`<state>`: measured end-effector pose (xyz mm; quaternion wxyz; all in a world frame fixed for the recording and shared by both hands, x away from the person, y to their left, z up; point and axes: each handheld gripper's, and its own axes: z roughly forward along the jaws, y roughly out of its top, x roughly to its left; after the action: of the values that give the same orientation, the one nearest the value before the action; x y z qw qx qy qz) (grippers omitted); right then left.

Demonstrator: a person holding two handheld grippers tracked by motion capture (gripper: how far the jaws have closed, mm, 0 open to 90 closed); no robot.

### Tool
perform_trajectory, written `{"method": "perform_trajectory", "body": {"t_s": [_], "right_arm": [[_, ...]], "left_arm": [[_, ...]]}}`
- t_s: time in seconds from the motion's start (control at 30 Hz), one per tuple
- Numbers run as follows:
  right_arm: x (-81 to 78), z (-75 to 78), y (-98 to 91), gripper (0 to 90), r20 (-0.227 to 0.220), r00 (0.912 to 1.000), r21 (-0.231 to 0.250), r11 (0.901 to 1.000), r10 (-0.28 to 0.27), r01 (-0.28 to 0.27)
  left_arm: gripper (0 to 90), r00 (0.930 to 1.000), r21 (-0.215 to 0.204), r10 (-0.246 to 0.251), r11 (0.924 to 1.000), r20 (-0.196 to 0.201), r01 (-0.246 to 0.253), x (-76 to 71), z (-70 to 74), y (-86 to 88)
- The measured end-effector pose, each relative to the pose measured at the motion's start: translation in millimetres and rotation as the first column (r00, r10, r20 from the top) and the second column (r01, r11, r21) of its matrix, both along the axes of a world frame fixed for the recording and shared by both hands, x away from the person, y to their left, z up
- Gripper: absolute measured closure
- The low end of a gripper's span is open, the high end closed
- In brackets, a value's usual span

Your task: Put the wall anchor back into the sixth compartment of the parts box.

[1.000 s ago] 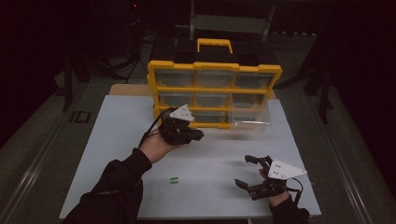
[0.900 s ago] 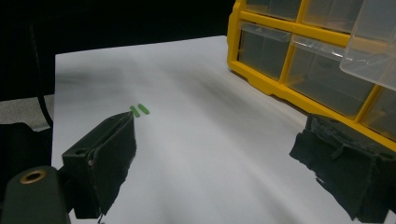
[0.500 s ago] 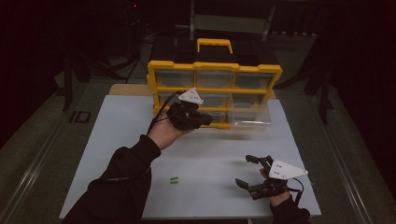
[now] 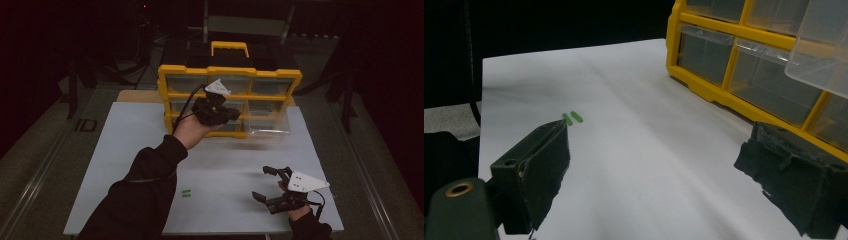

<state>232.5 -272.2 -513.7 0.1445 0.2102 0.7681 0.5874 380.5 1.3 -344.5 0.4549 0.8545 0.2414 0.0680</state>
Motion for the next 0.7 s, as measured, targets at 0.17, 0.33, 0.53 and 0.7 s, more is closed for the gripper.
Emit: {"method": "perform_trajectory", "body": {"t_s": [0.17,0.33,0.53,0.7], "right_arm": [[-0.5,0.5,-0.3,10.5,0.002,1.0,0.001,1.0,0.001,-0.001],[0.1,0.1,-0.3,10.4,0.0,1.0,0.001,1.0,0.001,-0.001],[-0.2,0.3,-0.5,10.5,0.0,1.0,0.002,1.0,0.002,-0.002],[-0.2,0.6,-0.9,10.4,0.001,1.0,0.005,1.0,0.002,-0.002]], "left_arm": [[83.4,0.9999,0.004,0.007,1.0,-0.007,-0.007,2.3,2.2,-12.7],[83.4,0.9998,-0.022,0.014,0.9997,-0.012,-0.014,3.9,4.5,-24.9],[83.3,0.9989,-0.014,0.043,0.999,-0.017,-0.043,5.5,7.9,-38.8],[83.3,0.9975,-0.01,0.063,0.998,-0.031,-0.063,8.5,7.3,-46.9]]}}
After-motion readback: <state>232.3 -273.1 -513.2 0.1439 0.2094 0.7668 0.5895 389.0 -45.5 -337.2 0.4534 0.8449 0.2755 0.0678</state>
